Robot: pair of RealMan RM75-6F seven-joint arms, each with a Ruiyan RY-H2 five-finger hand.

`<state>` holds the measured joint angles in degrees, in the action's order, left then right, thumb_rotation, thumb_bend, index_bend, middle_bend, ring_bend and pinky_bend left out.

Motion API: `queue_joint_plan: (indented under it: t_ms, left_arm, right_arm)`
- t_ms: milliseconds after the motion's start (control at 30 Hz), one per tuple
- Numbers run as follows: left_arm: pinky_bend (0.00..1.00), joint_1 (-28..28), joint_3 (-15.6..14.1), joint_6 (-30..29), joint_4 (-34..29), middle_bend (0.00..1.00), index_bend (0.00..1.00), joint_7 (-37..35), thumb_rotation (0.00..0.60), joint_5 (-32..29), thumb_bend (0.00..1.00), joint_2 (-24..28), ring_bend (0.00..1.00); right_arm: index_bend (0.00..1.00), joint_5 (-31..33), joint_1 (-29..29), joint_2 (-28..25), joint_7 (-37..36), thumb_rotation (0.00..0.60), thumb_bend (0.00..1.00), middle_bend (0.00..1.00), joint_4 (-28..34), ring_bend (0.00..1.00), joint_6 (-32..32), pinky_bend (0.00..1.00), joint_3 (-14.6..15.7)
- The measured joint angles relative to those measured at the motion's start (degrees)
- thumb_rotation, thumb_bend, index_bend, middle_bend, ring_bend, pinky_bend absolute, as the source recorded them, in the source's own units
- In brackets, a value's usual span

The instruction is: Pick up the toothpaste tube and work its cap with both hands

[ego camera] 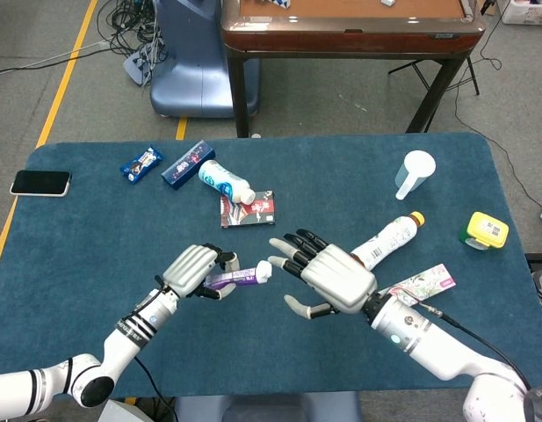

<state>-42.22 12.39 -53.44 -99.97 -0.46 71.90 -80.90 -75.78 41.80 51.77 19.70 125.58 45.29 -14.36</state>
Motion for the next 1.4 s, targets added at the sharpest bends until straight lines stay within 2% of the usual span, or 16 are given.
queue_joint_plan:
  t_ms: [333,700,1167,1400]
  left_arm:
    - [0.32,-0.6,0.5,-0.2,0.1,0.66,0.56,1.0,0.6,-3.1,0.45,-0.6,0.45]
    - [0.32,-0.8,0.4,-0.7,0.2,0.66,0.56,0.2,0.6,-3.1,0.45,-0.8,0.45]
    - [0.32,-0.3,0.3,-0.6,0.6,0.66,0.56,-3.3,0.6,-2.7,0.47,-0.2,0.45]
    - [0.32,-0.3,0.7,-0.4,0.5,0.66,0.56,-5.3,0.6,-3.1,0.47,-0.1,0.45]
  right_arm:
    - [0.15,8.6,5.4,5.3,5.9,0.0,0.53,0.04,-2.0,0.0,-1.3,0.0,1.4]
    - [0.16,12.8,8.4,7.6,8.9,0.0,0.53,0.05,-3.5,0.0,0.0,0.0,3.9]
    - [0.16,13.5,7.7,6.3,7.2,0.0,0.54,0.05,-4.1,0.0,1.8,0.0,6.6]
    - [0.16,12.1,7.4,7.8,4.7,0.0,0.54,0.05,-5.8,0.0,1.8,0.0,7.3]
